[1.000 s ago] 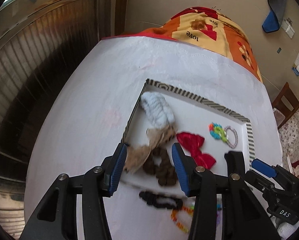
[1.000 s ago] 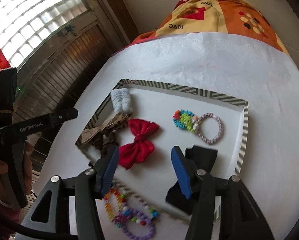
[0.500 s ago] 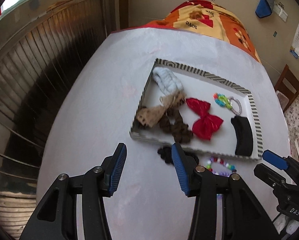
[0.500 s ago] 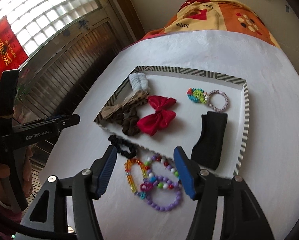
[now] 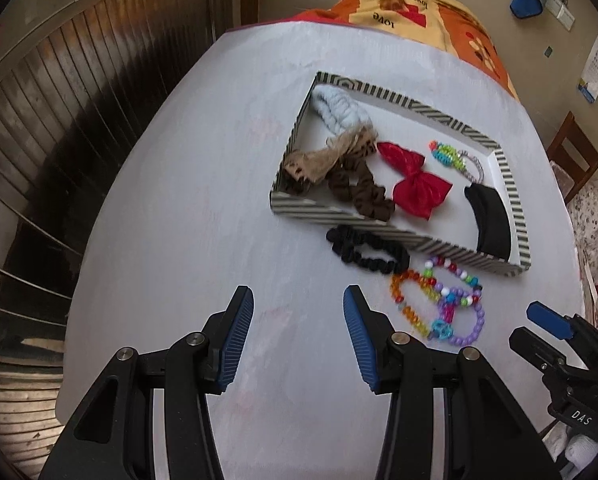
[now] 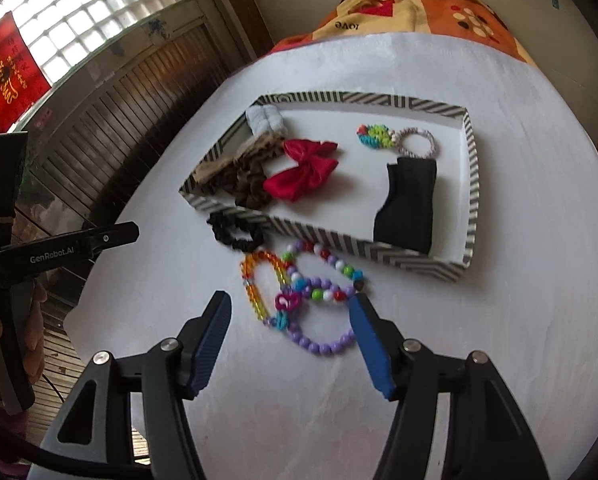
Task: Organize jewelry
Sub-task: 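Withdraw both tools and move them toward the black scrunchie and bead bracelets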
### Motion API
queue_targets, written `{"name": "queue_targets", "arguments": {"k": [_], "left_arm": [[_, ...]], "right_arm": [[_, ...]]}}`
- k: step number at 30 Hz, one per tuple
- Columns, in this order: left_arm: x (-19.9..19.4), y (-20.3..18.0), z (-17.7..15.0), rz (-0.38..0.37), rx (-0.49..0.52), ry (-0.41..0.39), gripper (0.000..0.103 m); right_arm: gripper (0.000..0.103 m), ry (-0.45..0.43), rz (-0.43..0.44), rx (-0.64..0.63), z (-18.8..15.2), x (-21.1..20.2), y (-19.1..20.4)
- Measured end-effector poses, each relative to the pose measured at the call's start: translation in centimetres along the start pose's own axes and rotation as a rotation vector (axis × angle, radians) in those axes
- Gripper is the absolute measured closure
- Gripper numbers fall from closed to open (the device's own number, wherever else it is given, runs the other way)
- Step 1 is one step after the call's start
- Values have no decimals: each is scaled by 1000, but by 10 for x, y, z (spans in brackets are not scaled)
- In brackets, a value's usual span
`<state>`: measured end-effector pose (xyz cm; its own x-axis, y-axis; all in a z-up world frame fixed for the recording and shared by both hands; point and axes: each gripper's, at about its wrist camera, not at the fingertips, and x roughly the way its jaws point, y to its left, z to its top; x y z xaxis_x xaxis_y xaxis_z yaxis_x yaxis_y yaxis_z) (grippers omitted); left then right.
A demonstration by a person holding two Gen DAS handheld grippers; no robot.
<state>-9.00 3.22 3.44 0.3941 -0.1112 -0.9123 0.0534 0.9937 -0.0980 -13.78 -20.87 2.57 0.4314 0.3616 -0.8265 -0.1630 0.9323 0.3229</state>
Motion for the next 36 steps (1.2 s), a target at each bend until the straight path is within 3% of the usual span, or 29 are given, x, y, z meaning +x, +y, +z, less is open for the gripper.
{"name": "queue_targets", "arguments": {"k": [11,36], "left_arm": [[-4,-2,-11,8,1,3,64],[31,2,-3,-2,-73,78,64]], "right_arm": [[38,8,-6,-35,-7,-6,11],[38,64,13,5,-13,14,-21]]}}
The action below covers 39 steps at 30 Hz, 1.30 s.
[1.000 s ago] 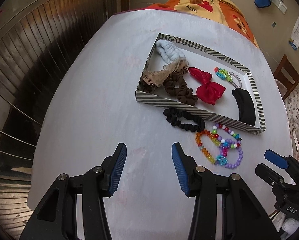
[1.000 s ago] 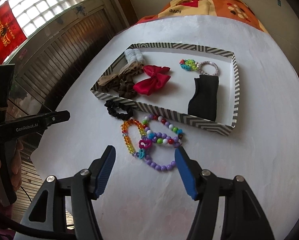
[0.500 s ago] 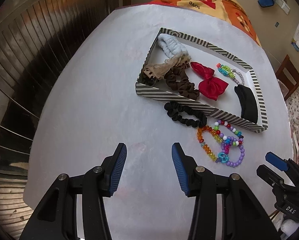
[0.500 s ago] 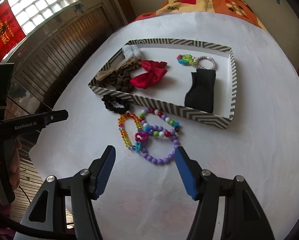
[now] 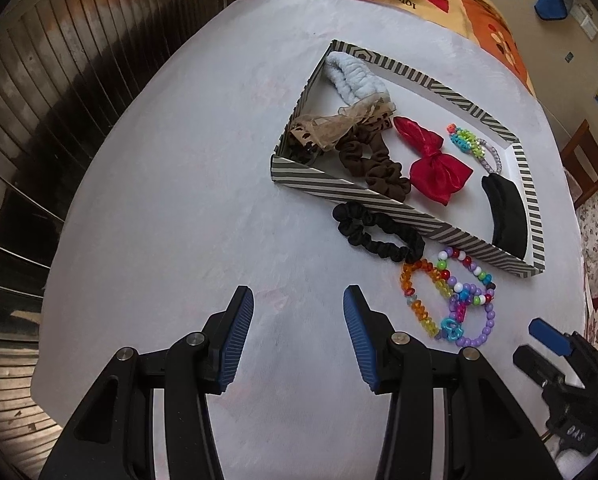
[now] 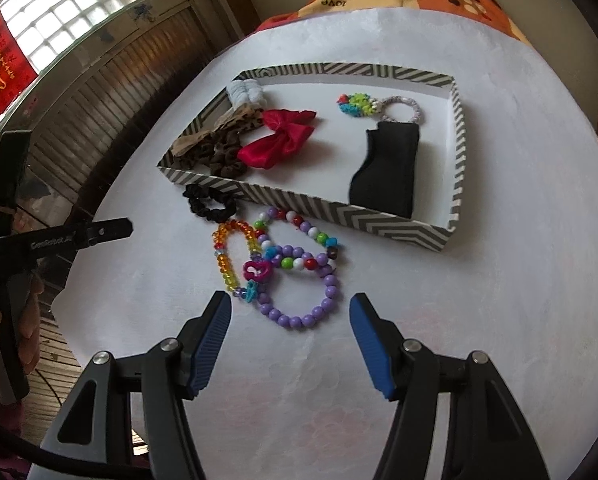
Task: Organize jewelry
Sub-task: 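Withdraw both tools and move them toward the black scrunchie and bead bracelets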
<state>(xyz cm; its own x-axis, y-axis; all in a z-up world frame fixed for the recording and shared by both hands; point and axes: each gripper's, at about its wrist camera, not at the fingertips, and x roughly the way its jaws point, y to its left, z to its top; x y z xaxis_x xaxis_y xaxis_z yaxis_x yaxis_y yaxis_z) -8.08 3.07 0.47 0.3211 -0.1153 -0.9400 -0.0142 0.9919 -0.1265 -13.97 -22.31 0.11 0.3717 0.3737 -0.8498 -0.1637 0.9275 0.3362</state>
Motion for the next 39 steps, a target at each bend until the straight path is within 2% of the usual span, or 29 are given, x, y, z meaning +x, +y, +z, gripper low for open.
{"name": "queue_targets", "arguments": {"k": [10,28,39], "left_arm": [[14,0,8,-2,-37,21,64],[27,-10,17,22,-46,42,64],[34,-7,21,23,-73,59,64]], "right_arm": [[38,0,-10,27,5,13,-12],[39,-2,-47,21,25,27,-23],[50,9,-86,-30,33,49,-15]]}}
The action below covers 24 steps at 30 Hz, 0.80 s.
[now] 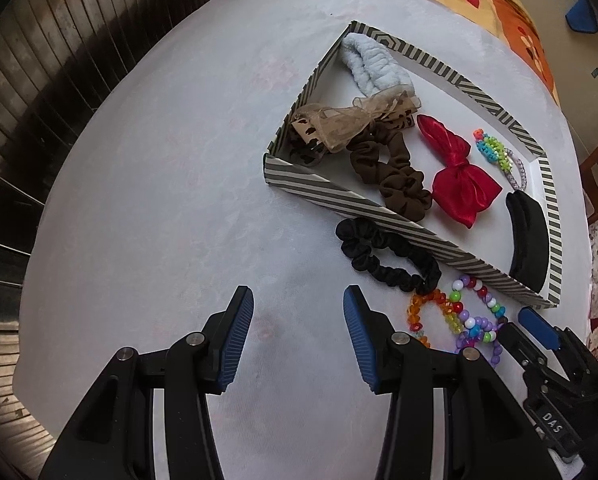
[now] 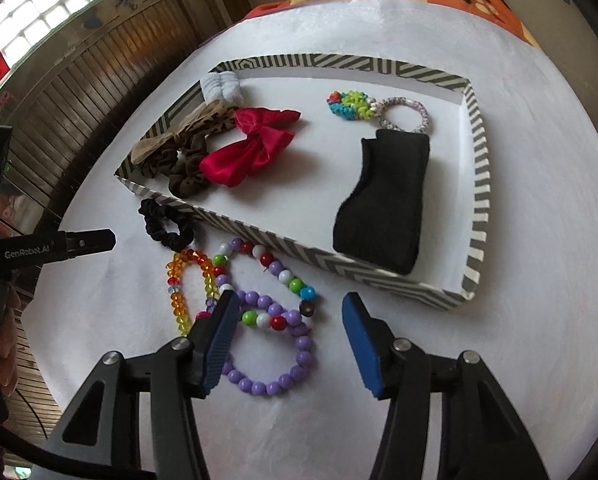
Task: Organize jewelry
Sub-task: 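Withdraw both tools and move them toward the black scrunchie and bead bracelets, then grasp the black scrunchie with the left tool while the right tool grasps the multicolor bead bracelet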
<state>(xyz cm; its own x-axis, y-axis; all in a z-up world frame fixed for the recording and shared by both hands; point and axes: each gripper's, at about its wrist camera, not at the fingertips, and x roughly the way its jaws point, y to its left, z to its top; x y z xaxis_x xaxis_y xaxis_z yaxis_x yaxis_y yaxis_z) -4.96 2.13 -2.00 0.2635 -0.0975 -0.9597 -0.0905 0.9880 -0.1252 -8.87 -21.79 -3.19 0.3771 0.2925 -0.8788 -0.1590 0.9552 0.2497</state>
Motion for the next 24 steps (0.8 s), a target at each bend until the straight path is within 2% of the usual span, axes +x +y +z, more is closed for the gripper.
{"name": "queue_targets", "arguments": {"k": [3,5,9,13,17,24], "left_arm": [[3,-4,3,-8,0,9,64],[5,-7,5,-16,-1,11,64],[9,-10,11,-22,-14,12,64],[18,-15,17,-7,-13,24,64],[27,-21,21,20,-10,31,64],[36,-35,24,89,20,25,64]], "right_arm": [[62,0,-29,-29,2,6,3],[65,4,-40,-36,3,10,2],[67,15,-86,-54,1,13,-3],[68,24,-92,-22,-2,10,-18],[68,25,-35,8,-3,5,-30],[68,20,-25,-23,-3,6,-27]]}}
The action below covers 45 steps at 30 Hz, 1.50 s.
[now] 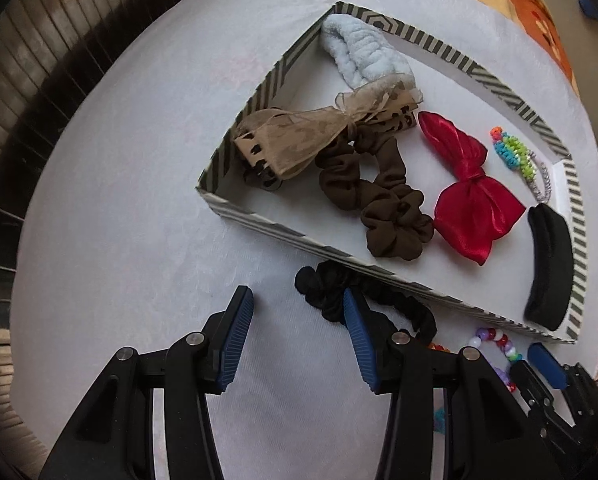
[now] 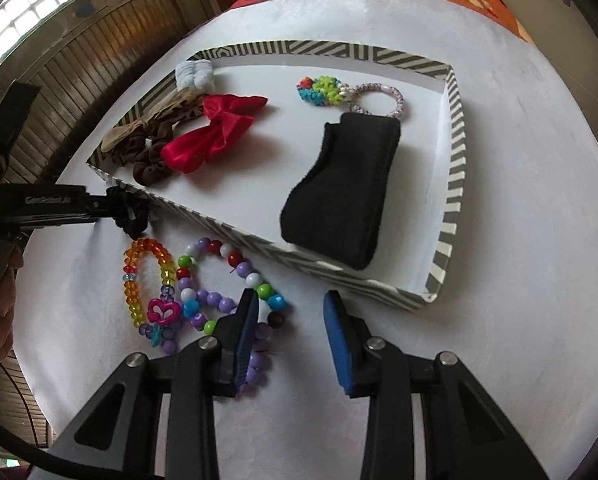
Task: Organize jewelry
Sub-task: 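Grasp the black scrunchie with the left tool while the right tool grasps the multicolor bead bracelet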
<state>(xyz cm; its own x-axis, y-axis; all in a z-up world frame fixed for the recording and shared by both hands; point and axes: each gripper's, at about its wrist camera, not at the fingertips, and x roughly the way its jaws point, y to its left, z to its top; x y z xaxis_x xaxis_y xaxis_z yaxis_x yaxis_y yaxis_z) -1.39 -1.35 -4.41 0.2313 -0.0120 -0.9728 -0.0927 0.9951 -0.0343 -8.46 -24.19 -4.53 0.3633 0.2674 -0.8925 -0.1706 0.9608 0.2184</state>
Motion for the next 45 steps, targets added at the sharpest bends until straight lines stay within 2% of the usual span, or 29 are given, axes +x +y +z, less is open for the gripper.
{"name": "queue_targets", "arguments": {"k": [3,4,5,6,8,12,17,21,28,35,45], "left_arm": [[1,-5,-1,26,22,-14,64],[2,-7,-1,26,23,-20,69],[0,-7,-2,24,24,-35,85],[0,-6,-3,20,21,-42,93],[-2,-7,-4,-6,9,-37,102],[-6,-3,-6,-68,-11,-19,103],[-28,6,-13,-94,-6,-53,103],[-48,11,-17,-112,11,-82,103],[-93,17,-19,-132,58,-164,103],[-122,19,-14,-135,101,-223,103],[-128,-4,7,-115,161,-254,103]], "right_arm": [[68,0,-14,-42,1,1,6],[68,-1,-24,-66,0,2,9],[72,-1,-40,-93,0,3,12],[82,-1,-49,-111,0,4,14],[93,3,-50,-135,-1,4,17],[94,4,0,-122,-1,-2,18],[94,-70,65,-88,4,-40,19],[94,-124,85,-79,10,-68,23],[94,-187,42,-110,14,-104,32],[94,-224,25,-131,22,-123,40],[94,-228,9,-148,44,-124,44]]}}
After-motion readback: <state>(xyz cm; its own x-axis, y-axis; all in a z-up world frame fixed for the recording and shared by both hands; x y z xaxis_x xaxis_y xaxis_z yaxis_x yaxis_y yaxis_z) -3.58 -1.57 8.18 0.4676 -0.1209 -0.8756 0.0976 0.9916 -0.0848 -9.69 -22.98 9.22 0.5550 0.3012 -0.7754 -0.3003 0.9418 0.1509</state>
